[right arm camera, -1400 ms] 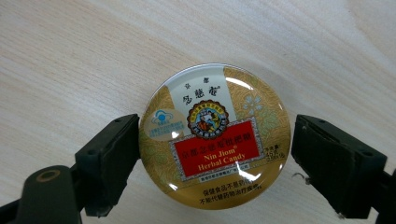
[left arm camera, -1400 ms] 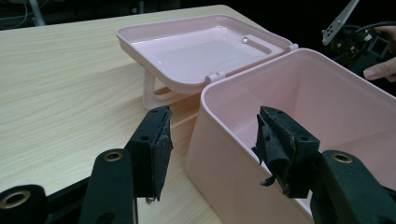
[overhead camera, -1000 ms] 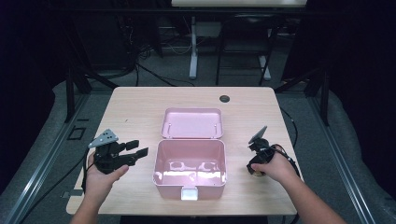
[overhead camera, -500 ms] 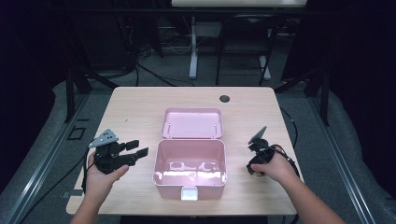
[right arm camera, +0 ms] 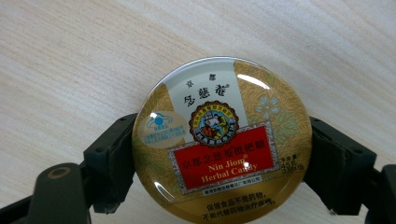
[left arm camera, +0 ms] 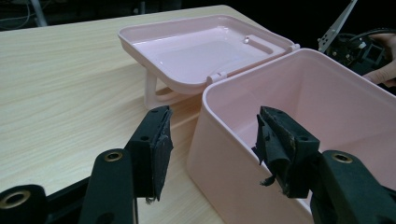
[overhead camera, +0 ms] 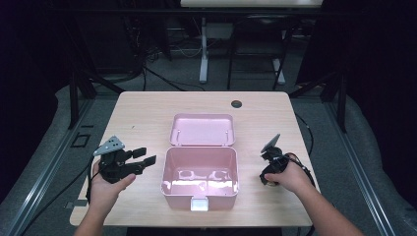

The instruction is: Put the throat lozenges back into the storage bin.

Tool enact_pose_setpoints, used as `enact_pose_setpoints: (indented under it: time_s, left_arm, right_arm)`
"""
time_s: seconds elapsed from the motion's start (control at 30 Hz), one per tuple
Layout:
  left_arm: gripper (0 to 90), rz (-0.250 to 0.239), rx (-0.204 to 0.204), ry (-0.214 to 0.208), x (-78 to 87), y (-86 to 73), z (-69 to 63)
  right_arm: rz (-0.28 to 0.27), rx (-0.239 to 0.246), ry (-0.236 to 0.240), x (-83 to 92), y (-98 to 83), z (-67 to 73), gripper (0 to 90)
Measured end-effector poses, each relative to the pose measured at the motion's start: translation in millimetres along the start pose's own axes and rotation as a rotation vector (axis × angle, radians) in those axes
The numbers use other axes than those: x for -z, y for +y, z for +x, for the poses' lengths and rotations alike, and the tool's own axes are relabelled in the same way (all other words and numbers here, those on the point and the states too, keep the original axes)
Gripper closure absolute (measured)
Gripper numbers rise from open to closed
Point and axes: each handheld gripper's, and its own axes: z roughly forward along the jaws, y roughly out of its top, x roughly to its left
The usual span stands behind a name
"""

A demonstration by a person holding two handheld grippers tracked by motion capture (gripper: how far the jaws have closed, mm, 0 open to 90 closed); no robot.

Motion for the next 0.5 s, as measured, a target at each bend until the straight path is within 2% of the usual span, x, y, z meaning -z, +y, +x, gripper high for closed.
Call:
enact_pose_setpoints:
  time_s: [0.13,0.33,0.5]
  left_arm:
    - [45.1,-0.001,-0.001,-0.001,0.1,0.1,-0.2]
    - [45.1,0.002,-0.001,0.003,1.1,0.2,0.4]
    - [45.1,0.0,0.0,0.001,0.8,0.1,-0.1]
  right_arm:
    - [0.015,0.018,-0.003,0.3,0.6,1.9,19.4]
    - [0.038,0.074,-0.016,3.0,1.2,8.5,19.5]
    - [0.034,0.107,-0.019,6.9,2.4,13.1,19.6]
